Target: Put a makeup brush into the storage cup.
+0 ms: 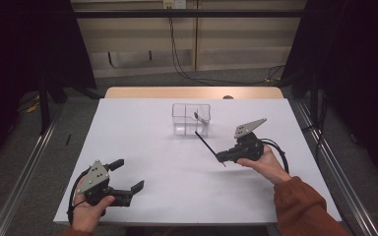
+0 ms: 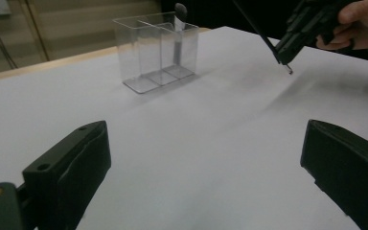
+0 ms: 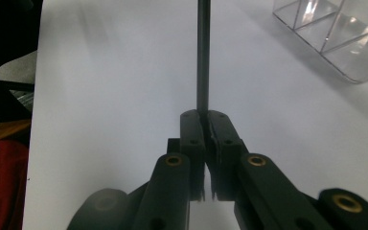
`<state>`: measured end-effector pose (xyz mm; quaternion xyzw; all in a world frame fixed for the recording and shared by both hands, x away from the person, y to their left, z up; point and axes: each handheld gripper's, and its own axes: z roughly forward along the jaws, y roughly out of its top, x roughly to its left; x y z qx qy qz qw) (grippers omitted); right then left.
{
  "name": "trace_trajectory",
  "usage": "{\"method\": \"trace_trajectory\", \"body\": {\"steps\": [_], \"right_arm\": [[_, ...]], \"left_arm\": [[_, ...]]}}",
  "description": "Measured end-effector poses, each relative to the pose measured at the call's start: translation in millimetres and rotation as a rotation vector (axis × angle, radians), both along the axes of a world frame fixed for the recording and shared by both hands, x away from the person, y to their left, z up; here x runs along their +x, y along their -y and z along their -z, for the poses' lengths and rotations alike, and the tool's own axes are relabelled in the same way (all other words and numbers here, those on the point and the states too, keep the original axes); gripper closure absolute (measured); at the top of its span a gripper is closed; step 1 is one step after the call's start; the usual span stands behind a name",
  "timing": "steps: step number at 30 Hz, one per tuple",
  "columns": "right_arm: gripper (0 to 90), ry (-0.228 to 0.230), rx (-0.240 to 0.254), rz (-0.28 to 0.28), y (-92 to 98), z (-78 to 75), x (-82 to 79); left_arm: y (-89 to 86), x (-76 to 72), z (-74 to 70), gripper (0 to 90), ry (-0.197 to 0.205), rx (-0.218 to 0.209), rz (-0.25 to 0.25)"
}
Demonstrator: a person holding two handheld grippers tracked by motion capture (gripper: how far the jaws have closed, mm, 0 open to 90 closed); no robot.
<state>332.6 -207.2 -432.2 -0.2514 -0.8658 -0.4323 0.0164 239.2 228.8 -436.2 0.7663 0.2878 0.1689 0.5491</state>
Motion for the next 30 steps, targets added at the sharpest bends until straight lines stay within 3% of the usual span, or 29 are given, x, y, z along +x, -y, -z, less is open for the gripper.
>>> {"method": "trace_trajectory", "body": {"steps": [8, 13, 18, 25, 28, 30], "right_arm": [[86.5, -0.003, 0.0, -0.073, -17.3, -3.9, -2.8], [86.5, -0.003, -0.033, -0.145, -30.6, -7.6, -4.8], [86.5, 0.006, -0.072, -0.222, -45.0, -15.2, -7.7], [86.5, 0.008, -0.13, -0.283, -61.1, -23.2, -8.4], [86.5, 0.004, -0.157, -0.308, -67.3, -23.5, -7.8], [86.5, -0.002, -0.177, -0.324, -70.5, -23.6, -6.6]], "left_arm": [[9.4, 1.6, -1.6, 3.4, 0.003, 0.007, 0.026], [18.2, 8.7, -6.6, 2.7, -0.013, -0.005, 0.005], [28.0, 13.2, -11.4, 2.4, -0.03, 0.043, 0.048], [37.4, 16.3, -19.6, 2.7, -0.004, 0.068, 0.101], [42.4, 20.2, -23.8, 3.4, -0.04, 0.084, 0.131], [47.4, 22.9, -26.3, 4.1, -0.036, 0.095, 0.14]]}}
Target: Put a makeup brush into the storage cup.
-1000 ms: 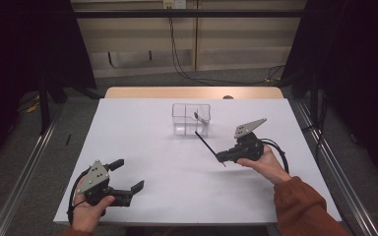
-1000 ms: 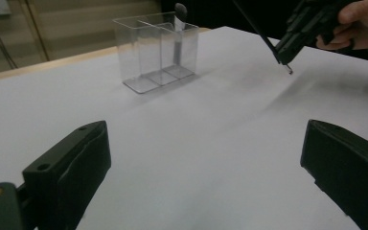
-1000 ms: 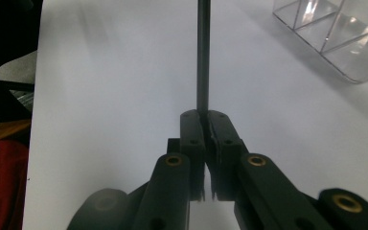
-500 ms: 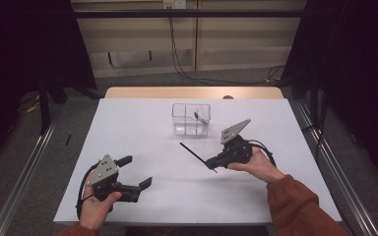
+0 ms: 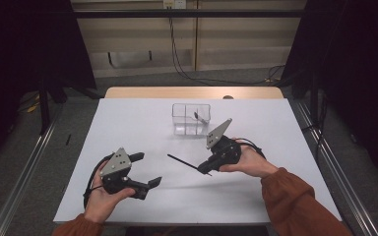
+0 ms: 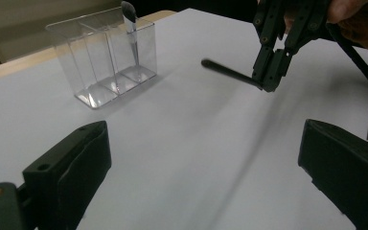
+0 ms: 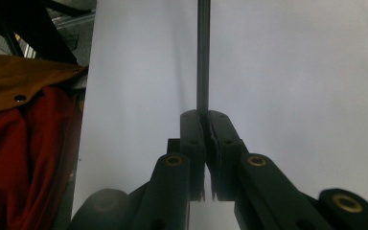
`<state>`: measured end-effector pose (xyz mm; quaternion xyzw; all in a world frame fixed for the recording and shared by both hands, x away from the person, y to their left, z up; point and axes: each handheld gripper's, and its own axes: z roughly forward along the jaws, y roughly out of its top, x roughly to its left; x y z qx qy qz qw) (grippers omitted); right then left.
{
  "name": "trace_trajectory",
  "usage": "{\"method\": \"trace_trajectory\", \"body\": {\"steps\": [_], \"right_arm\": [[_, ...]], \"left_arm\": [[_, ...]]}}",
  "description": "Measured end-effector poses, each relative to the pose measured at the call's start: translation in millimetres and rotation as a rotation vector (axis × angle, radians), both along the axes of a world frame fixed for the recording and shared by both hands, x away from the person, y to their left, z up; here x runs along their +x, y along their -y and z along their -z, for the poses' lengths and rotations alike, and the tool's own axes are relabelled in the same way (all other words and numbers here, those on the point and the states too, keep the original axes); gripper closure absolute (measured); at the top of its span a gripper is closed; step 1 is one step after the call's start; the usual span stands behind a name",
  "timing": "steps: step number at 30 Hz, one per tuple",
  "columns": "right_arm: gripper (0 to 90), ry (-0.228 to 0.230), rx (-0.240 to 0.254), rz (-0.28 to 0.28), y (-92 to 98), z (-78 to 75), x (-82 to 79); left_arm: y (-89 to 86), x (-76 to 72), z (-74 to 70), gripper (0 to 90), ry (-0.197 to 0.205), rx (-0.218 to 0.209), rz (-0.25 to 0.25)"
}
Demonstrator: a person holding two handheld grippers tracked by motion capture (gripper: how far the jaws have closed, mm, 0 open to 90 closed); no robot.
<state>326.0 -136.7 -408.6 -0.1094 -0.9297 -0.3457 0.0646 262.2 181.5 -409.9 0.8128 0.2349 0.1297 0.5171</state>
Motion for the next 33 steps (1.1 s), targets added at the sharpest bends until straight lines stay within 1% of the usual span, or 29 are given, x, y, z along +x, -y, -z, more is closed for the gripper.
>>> {"method": "trace_trajectory", "body": {"steps": [1, 2, 4, 5, 7, 8, 9, 10, 12, 14, 15, 17, 18, 20, 21, 23, 24, 25, 26, 27, 28, 29, 30, 31, 33], "right_arm": [[86.5, 0.001, -0.013, -0.005, -1.2, -0.1, 0.8], [86.5, -0.002, -0.026, -0.005, -2.2, -0.4, 1.2], [86.5, -0.002, -0.044, -0.022, -3.7, -1.4, 1.9], [86.5, -0.003, -0.053, -0.026, -4.3, -2.2, 1.9], [86.5, 0.008, -0.075, -0.027, -5.0, -4.9, 2.0], [86.5, 0.014, -0.079, -0.032, -5.1, -5.9, 3.0], [86.5, 0.018, -0.089, -0.031, -5.4, -7.3, 3.3], [86.5, 0.017, -0.099, -0.035, -5.9, -8.6, 3.1], [86.5, 0.02, -0.12, -0.05, -7.9, -10.0, 2.2], [86.5, 0.014, -0.154, -0.058, -10.0, -10.6, 1.4], [86.5, 0.008, -0.172, -0.065, -10.8, -10.2, 1.9], [86.5, 0.009, -0.212, -0.076, -12.9, -8.3, 3.1], [86.5, 0.002, -0.229, -0.079, -14.3, -7.6, 3.0], [86.4, 0.003, -0.252, -0.098, -16.8, -6.2, 3.7], [86.5, 0.0, -0.266, -0.097, -18.0, -6.0, 3.5], [86.4, -0.003, -0.283, -0.117, -20.1, -5.0, 4.2], [86.5, -0.008, -0.305, -0.116, -21.3, -5.1, 3.7], [86.5, -0.006, -0.315, -0.125, -22.5, -4.5, 4.0], [86.5, -0.006, -0.327, -0.132, -23.7, -4.2, 4.0], [86.5, -0.006, -0.334, -0.135, -24.8, -3.9, 3.9], [86.5, -0.001, -0.333, -0.15, -25.3, -3.4, 4.5], [86.5, -0.005, -0.338, -0.149, -25.9, -3.5, 3.7], [86.4, -0.015, -0.345, -0.142, -26.4, -3.4, 2.6], [86.5, -0.01, -0.348, -0.153, -26.8, -2.3, 3.1], [86.5, -0.016, -0.36, -0.156, -27.3, -1.4, 3.4]], "left_arm": [[2.7, 1.6, -1.7, 4.1, 0.0, 0.011, -0.001], [5.9, 4.5, -3.0, 4.1, -0.005, 0.012, 0.012], [10.6, 8.8, -5.0, 4.1, -0.012, 0.028, 0.021], [13.5, 11.3, -5.7, 4.1, -0.015, 0.044, 0.03], [19.5, 14.4, -6.7, 4.1, -0.013, 0.083, 0.035], [21.5, 16.4, -7.3, 4.1, -0.015, 0.095, 0.046], [23.2, 18.4, -7.6, 4.1, -0.019, 0.094, 0.048], [24.8, 20.0, -8.0, 4.1, -0.032, 0.093, 0.055], [27.5, 22.6, -9.1, 4.1, -0.047, 0.108, 0.077], [31.0, 24.0, -9.2, 4.1, -0.079, 0.114, 0.113], [32.6, 24.5, -9.0, 4.1, -0.087, 0.123, 0.125], [36.5, 23.7, -8.3, 4.1, -0.083, 0.149, 0.142], [37.8, 23.9, -8.5, 4.4, -0.084, 0.172, 0.156], [40.9, 24.4, -9.2, 4.9, -0.091, 0.207, 0.18], [42.2, 24.9, -9.7, 5.5, -0.088, 0.222, 0.192], [45.5, 26.4, -11.1, 6.1, -0.089, 0.257, 0.203], [47.4, 27.4, -11.2, 6.9, -0.097, 0.266, 0.209], [49.4, 28.6, -11.6, 8.0, -0.113, 0.291, 0.22], [51.5, 29.7, -11.8, 7.8, -0.116, 0.318, 0.229], [53.2, 30.6, -11.5, 6.9, -0.113, 0.332, 0.231], [54.5, 32.2, -11.1, 7.9, -0.122, 0.337, 0.242], [55.5, 33.9, -11.0, 8.4, -0.143, 0.34, 0.252], [56.5, 35.4, -10.3, 8.4, -0.152, 0.339, 0.257], [57.6, 36.6, -9.5, 8.4, -0.159, 0.343, 0.264], [59.3, 39.0, -8.0, 8.5, -0.178, 0.359, 0.28]]}}
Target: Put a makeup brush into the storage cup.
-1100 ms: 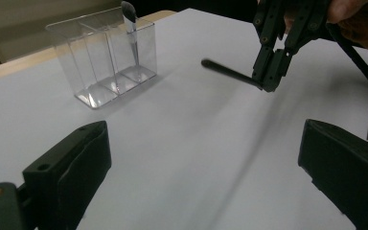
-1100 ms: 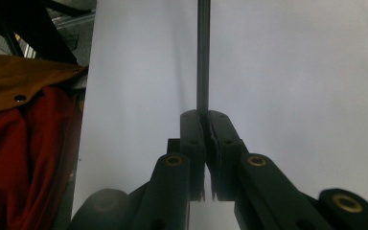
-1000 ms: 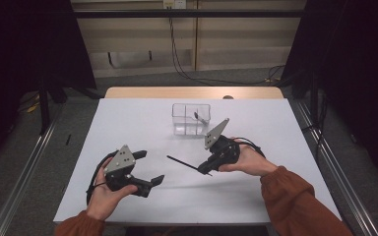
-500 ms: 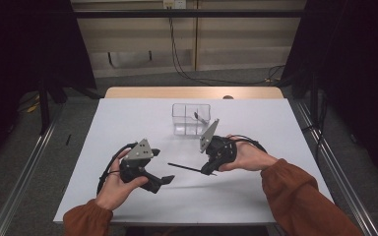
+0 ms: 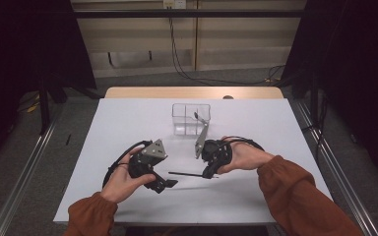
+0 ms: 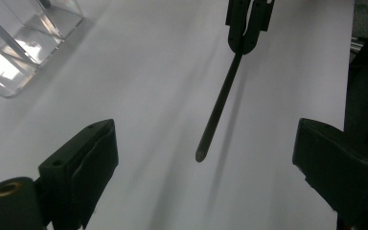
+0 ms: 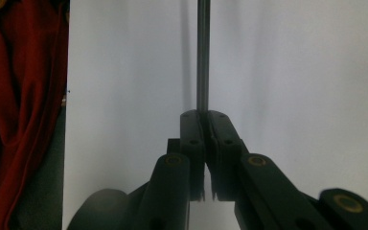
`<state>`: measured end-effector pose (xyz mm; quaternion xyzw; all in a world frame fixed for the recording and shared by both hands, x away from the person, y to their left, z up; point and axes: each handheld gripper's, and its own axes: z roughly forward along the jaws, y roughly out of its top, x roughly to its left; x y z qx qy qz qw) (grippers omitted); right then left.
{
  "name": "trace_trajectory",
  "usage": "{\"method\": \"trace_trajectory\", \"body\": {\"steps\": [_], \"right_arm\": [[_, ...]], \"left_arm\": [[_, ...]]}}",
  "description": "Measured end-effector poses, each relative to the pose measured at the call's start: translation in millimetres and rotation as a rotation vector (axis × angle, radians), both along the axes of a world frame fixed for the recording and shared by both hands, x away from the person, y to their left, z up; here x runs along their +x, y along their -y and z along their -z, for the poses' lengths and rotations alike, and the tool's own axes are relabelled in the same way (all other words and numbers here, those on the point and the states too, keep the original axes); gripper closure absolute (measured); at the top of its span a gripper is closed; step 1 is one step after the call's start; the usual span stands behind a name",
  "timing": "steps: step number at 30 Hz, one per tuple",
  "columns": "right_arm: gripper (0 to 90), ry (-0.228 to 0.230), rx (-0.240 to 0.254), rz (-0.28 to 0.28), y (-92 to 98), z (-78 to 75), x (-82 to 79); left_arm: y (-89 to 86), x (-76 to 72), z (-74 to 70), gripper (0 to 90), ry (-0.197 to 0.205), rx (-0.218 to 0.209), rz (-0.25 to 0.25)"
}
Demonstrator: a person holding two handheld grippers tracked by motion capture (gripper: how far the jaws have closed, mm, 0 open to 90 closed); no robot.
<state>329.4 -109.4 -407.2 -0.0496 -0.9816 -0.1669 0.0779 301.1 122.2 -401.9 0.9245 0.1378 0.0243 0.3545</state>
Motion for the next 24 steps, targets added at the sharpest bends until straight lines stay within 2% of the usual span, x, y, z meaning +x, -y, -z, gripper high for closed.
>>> {"method": "trace_trajectory", "body": {"steps": [5, 9, 13, 17, 21, 24], "right_arm": [[86.4, -0.014, -0.039, -0.003, -1.7, 1.9, 0.1], [86.5, -0.014, -0.04, -0.018, -4.0, 2.0, 0.4], [86.5, -0.015, -0.053, -0.032, -6.0, 4.2, 0.2], [86.5, -0.018, -0.051, -0.036, -7.1, 5.2, 0.2], [86.4, -0.014, -0.042, -0.043, -7.9, 4.4, 0.0], [86.4, -0.015, -0.041, -0.044, -8.4, 3.9, -0.8]], "left_arm": [[4.0, 4.7, 3.0, 8.8, -0.058, 0.039, 0.02], [7.8, 5.6, 4.3, 8.6, -0.077, 0.059, 0.047], [10.6, 4.8, 4.9, 8.5, -0.074, 0.068, 0.06], [15.3, 2.8, 6.1, 7.0, -0.051, 0.104, 0.064], [18.2, 3.3, 8.1, 13.1, -0.064, 0.108, 0.083], [19.8, 3.7, 9.6, 23.8, -0.063, 0.119, 0.1]]}}
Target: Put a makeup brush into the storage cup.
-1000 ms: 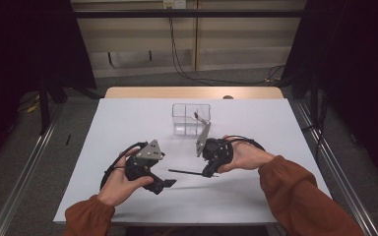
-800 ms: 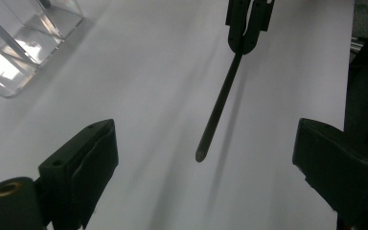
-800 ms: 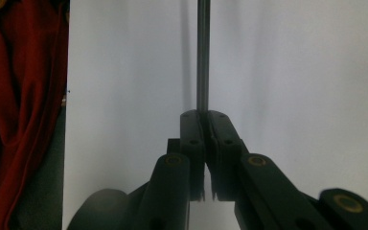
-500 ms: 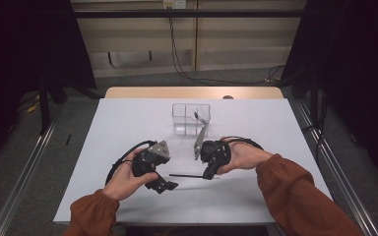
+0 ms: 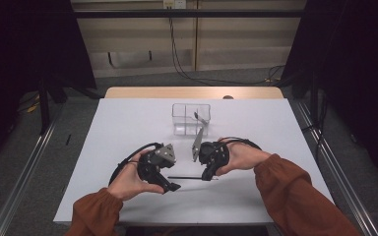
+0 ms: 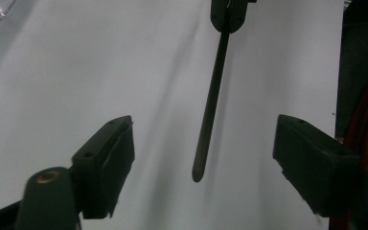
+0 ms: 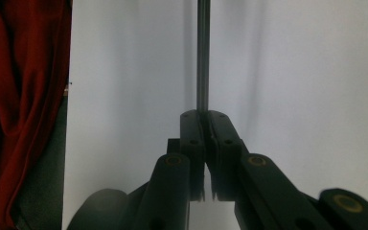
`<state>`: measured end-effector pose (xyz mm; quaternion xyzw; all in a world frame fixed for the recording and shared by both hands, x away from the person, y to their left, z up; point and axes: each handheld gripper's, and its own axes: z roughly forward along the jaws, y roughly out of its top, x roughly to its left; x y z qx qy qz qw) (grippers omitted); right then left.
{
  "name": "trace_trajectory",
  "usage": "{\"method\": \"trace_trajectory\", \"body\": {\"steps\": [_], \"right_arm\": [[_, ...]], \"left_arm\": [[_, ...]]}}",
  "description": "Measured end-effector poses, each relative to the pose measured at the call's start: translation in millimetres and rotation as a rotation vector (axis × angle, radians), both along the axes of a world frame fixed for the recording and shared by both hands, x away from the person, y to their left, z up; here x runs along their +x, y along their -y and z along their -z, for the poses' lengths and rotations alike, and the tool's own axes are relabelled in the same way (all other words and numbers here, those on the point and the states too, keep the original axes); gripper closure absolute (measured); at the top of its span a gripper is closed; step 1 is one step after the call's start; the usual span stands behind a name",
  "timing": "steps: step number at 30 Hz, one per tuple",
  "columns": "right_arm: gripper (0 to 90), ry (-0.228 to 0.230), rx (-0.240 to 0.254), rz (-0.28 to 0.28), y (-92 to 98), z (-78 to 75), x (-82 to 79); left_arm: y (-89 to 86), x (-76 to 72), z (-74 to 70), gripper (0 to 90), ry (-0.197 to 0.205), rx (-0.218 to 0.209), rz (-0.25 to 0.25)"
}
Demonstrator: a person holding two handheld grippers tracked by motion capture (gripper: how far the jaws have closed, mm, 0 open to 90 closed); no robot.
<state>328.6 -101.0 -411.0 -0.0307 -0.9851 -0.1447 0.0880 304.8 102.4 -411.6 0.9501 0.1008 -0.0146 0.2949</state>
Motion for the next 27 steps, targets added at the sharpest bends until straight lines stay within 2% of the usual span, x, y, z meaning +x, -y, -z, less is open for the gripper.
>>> {"method": "trace_trajectory", "body": {"steps": [2, 7, 11, 16, 19, 20, 21, 27], "right_arm": [[86.5, 0.003, 0.009, -0.006, -0.2, 0.2, 0.0], [86.5, 0.002, 0.014, -0.009, -0.9, 0.6, -0.3], [86.5, 0.003, 0.017, -0.014, -1.9, 1.7, -0.8], [86.4, 0.012, 0.024, -0.016, -2.0, 0.5, -1.1], [86.5, 0.011, 0.025, -0.013, -1.5, 1.1, -1.0], [86.5, 0.011, 0.024, -0.011, -1.6, 1.1, -1.0], [86.5, 0.011, 0.024, -0.01, -1.6, 1.2, -1.1], [86.4, 0.011, 0.026, -0.023, -2.0, 3.4, -1.1]], "left_arm": [[1.3, 0.8, 1.1, 28.5, 0.009, 0.005, 0.003], [4.2, 3.8, 3.5, 45.5, -0.01, 0.004, 0.004], [7.1, 4.8, 5.7, 50.3, -0.01, 0.015, 0.006], [8.8, 4.9, 6.7, 63.2, -0.022, 0.005, 0.024], [11.1, 3.6, 7.1, 69.9, -0.016, 0.014, 0.042], [11.4, 3.1, 7.1, 72.5, 0.005, 0.011, 0.03], [11.6, 3.3, 7.3, 72.9, 0.008, 0.006, 0.031], [14.7, 1.5, 9.6, 82.1, -0.003, 0.021, 0.076]]}}
